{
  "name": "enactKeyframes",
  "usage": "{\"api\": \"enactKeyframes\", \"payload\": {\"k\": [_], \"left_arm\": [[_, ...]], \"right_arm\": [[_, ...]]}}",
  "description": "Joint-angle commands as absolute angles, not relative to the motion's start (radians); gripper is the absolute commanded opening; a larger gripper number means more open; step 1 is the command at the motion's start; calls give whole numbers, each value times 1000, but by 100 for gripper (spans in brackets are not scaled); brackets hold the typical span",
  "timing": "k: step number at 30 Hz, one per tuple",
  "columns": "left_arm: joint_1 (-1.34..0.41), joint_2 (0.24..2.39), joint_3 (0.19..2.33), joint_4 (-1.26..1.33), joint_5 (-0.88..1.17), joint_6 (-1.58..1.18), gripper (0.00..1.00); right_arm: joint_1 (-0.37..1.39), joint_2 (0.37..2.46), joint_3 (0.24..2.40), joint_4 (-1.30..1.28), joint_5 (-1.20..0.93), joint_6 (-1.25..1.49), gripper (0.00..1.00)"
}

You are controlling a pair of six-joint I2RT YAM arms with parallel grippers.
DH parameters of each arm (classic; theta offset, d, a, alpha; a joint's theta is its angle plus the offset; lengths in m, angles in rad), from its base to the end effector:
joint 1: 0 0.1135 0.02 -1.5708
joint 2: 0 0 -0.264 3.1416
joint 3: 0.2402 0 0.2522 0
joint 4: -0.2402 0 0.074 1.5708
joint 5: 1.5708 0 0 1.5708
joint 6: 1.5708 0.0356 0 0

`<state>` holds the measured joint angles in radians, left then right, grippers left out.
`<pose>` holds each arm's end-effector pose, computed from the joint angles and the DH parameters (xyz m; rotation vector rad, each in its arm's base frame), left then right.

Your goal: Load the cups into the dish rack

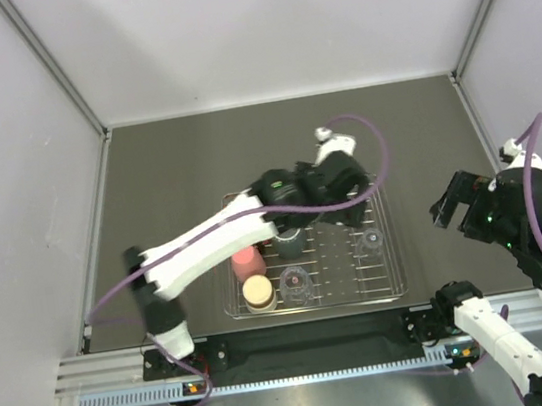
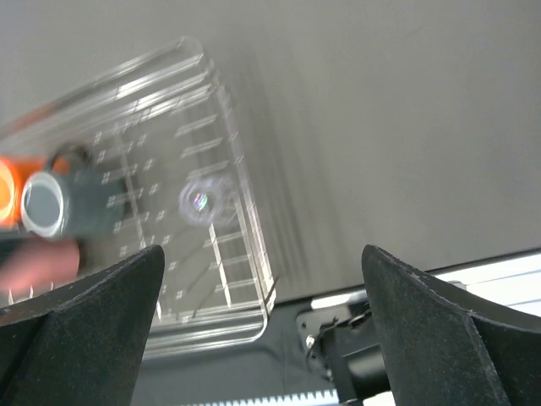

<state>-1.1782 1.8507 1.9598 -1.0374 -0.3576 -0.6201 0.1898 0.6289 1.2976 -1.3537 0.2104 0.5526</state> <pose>0.1623 -0.3595 0.3676 0.5327 2.3934 -0.3623 0.0464 0.0013 0.3989 0.5145 2.1832 0.1650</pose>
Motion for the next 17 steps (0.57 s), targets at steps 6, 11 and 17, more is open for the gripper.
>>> {"api": "enactKeyframes", "payload": {"k": [6,11,17], "left_arm": [[-953,1324,1539,-793,-361,-745,99],[-874,1111,1329,-695,-319,-701,99],[-853,919,1130,-589,-220,-718,99]], "right_arm": [[195,635,1148,-1217,-89,431,100],[195,615,1074,-1111,-172,440,100],[195,522,938,-1002,-268,457,100]]}}
